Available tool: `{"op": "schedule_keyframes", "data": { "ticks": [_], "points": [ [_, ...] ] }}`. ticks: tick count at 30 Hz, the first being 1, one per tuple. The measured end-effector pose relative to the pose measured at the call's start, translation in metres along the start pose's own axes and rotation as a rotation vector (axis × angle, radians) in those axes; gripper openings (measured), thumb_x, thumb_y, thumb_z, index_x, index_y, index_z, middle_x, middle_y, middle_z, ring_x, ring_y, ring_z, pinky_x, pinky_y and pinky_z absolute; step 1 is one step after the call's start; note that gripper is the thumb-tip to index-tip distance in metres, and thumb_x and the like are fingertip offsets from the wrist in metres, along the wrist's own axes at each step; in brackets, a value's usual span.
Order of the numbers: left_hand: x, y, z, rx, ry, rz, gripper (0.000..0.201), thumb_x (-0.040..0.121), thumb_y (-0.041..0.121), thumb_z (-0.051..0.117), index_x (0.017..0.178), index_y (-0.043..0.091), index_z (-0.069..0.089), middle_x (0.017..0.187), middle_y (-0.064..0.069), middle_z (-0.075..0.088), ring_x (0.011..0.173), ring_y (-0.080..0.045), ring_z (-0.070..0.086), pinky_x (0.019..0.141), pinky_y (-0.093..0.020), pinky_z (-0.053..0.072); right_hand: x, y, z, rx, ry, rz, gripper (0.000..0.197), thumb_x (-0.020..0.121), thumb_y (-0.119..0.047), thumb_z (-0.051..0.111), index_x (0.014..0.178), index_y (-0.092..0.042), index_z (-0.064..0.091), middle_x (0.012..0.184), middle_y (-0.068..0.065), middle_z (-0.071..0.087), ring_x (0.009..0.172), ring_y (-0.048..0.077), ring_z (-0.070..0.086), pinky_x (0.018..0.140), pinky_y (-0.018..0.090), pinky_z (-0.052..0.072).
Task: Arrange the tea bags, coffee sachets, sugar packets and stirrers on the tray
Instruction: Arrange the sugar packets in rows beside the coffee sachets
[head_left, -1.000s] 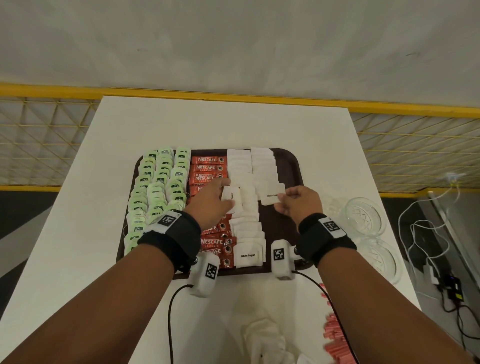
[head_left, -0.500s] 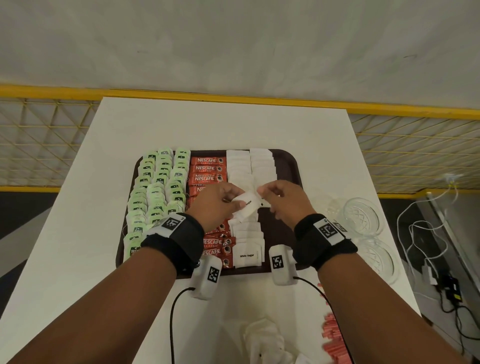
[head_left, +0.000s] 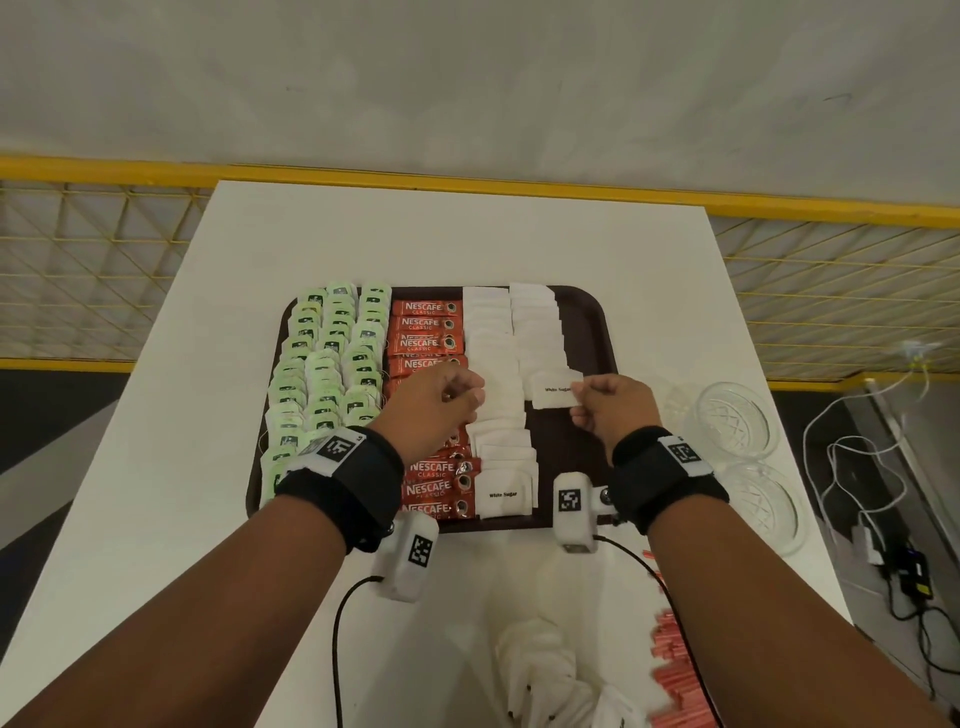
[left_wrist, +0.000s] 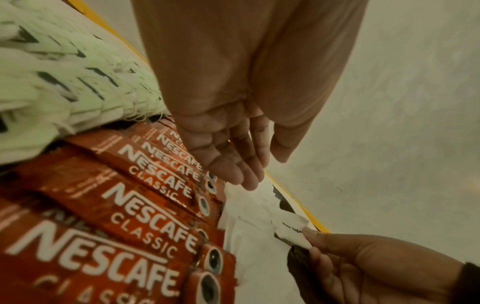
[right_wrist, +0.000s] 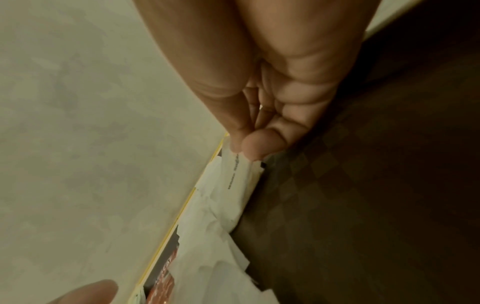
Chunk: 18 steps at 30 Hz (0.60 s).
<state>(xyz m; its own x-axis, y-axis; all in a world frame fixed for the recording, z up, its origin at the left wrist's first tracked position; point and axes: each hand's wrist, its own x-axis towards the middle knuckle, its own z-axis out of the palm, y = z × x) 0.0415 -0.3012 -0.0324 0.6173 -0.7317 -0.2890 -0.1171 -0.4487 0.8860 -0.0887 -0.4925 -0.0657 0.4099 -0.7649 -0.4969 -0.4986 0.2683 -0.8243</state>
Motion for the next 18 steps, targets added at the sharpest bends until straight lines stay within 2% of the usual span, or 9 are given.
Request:
{"op": "schedule_keyframes", "data": {
  "ticks": [5,9,11,13,14,18],
  "points": [
    [-0.009,-0.006,-0.005,0.027,0.011,0.007,0.014,0.097,0.025,0.057,0.109,0.020,0.064,0.095,0.004,0.070,0.081,-0.004,0.068,0.069,-0.020,0.053,0.005,-0.003,0.010,-0.162,0.035,-0.022,0.009,0.089,-0.017,0.070,0.088,-0.010,0.064,0.074,0.006,0.067,0.057,0.017,0.063,0.076,0.038,0.060],
    [-0.021,-0.008,-0.011,0.116,-0.049,0.021,0.014,0.098,0.028,0.056,0.107,0.020,0.064,0.094,0.006,0.068,0.081,-0.007,0.068,0.072,-0.022,0.052,-0.006,-0.010,0.004,-0.390,0.080,-0.066,0.020,0.089,-0.027,0.068,0.091,-0.010,0.059,0.075,0.010,0.069,0.052,0.017,0.061,0.061,0.030,0.056],
    [-0.031,-0.006,-0.014,0.175,-0.095,0.037,0.015,0.099,0.030,0.055,0.107,0.021,0.064,0.091,0.007,0.067,0.081,-0.007,0.066,0.075,-0.023,0.050,-0.019,-0.016,0.000,-0.457,0.082,-0.117,0.024,0.090,-0.030,0.065,0.094,-0.008,0.058,0.079,0.014,0.070,0.054,0.020,0.062,0.064,0.033,0.057],
    [-0.044,-0.004,-0.014,0.250,-0.152,0.060,0.014,0.098,0.032,0.056,0.104,0.022,0.064,0.088,0.010,0.066,0.083,-0.008,0.065,0.077,-0.023,0.048,-0.039,-0.021,-0.006,-0.485,0.028,-0.165,0.029,0.091,-0.031,0.064,0.097,-0.003,0.059,0.079,0.013,0.068,0.058,0.020,0.063,0.066,0.037,0.059],
    [-0.051,-0.003,-0.012,0.283,-0.184,0.064,0.014,0.098,0.031,0.056,0.105,0.022,0.064,0.089,0.010,0.066,0.083,-0.007,0.064,0.075,-0.021,0.047,-0.052,-0.023,-0.010,-0.507,-0.020,-0.184,0.030,0.091,-0.032,0.064,0.098,-0.003,0.060,0.081,0.012,0.068,0.059,0.019,0.062,0.064,0.035,0.059],
    [-0.082,-0.009,0.000,0.393,-0.323,0.128,0.015,0.098,0.026,0.058,0.105,0.017,0.065,0.097,0.005,0.067,0.086,-0.011,0.063,0.071,-0.019,0.046,-0.113,-0.013,-0.033,-0.645,-0.220,-0.290,0.023,0.090,-0.035,0.065,0.093,-0.012,0.062,0.082,0.004,0.065,0.062,0.015,0.061,0.056,0.026,0.052]
  ]
}}
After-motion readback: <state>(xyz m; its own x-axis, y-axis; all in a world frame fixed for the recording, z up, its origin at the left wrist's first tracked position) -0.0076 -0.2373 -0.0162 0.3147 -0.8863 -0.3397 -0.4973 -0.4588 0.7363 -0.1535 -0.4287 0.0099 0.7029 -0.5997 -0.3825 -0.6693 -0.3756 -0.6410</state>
